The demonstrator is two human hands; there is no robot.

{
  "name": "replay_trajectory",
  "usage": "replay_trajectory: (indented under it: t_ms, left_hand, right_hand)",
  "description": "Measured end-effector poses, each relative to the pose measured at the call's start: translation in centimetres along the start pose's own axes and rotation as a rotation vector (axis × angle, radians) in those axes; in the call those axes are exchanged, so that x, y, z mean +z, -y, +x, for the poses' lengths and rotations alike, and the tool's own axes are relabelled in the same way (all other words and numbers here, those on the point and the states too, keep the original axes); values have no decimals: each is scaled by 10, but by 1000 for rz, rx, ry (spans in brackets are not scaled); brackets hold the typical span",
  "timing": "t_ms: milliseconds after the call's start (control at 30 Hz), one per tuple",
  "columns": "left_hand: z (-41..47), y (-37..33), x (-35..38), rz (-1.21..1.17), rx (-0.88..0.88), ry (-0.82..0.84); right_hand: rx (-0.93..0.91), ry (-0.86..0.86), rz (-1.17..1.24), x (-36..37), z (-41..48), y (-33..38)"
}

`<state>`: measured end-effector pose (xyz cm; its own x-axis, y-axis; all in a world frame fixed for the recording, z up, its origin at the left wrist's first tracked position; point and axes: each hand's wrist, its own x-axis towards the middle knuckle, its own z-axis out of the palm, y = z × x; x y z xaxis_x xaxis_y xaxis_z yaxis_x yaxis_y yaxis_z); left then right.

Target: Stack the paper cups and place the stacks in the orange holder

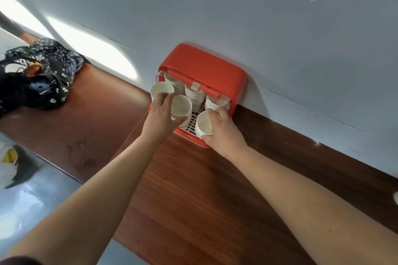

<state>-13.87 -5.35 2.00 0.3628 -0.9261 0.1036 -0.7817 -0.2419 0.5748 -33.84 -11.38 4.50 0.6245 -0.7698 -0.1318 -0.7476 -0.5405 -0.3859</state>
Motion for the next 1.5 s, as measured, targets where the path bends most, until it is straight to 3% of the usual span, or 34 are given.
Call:
replay_trajectory:
  t_ms: [333,633,833,900,967,1100,1300,1500]
  left_hand:
    - [-6,-2,5,-32,51,-3]
    - [-10,-11,0,-11,-27,53]
    - [-55,-50,-5,-143,-119,-174]
    - [-74,-75,11,-220,-157,-52]
    - [-88,-101,36,-227,-147,191]
    - [-97,-165,97,-27,-72,619]
    - [-95,-300,179,87,90,758]
    - [-104,-465,267,56,346,758]
  right_hand:
    - [115,-57,115,13,8,-3]
    - [157,-49,180,13,1,-2]
    - [261,-11,194,-18,-50,-39]
    - [319,9,165,-27,-78,-66]
    - [373,26,127,-37,-110,-99]
    - [521,45,51,-65,-188,-182]
    - [689,-40,41,-117,-307,-301]
    - [845,-233,35,-164,-418,-410]
